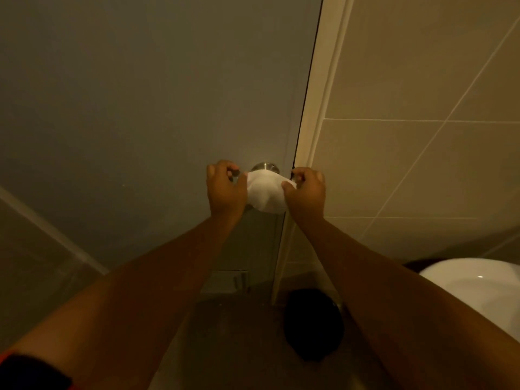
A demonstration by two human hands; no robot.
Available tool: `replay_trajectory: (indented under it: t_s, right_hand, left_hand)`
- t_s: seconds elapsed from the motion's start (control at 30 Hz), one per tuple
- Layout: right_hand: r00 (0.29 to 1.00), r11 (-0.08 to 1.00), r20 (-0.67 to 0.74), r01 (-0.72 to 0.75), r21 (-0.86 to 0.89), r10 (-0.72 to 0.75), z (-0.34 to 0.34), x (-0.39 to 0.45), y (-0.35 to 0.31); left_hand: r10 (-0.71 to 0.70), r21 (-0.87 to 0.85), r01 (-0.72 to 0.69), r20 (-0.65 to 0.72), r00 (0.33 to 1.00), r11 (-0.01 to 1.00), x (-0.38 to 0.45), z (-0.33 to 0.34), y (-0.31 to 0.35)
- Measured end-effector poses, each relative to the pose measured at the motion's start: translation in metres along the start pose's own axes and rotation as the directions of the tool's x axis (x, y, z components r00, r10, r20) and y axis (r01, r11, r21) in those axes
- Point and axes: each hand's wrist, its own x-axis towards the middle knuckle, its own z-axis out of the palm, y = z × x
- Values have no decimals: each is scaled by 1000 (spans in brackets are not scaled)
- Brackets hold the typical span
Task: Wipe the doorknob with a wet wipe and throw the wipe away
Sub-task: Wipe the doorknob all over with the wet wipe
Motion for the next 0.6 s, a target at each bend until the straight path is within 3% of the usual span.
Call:
replay_trajectory:
  t_s: [0.07, 0.2, 0.27, 0.43, 0.6]
  right_hand:
    - [998, 997, -5, 61, 48, -61, -1, -2, -9]
    - [986, 993, 127, 102, 63, -109, 7, -9, -18]
    - [983, 993, 143, 105, 60, -112, 9, -10, -15]
    - [982, 993, 161, 91, 74, -102, 12, -16, -2]
    - [989, 981, 142, 0, 195, -28, 20, -24, -2]
  left_hand:
    - [50, -25, -50, 1, 999, 998, 2, -3, 6]
    - [102, 37, -116, 269, 958, 993, -1, 0, 7]
    - [109, 26, -123, 301, 947, 992, -4, 0, 5]
    - [8, -86, 22, 339, 941, 996, -9, -4, -1]
    - [-71, -161, 154, 430, 900, 975, -8, -6, -9]
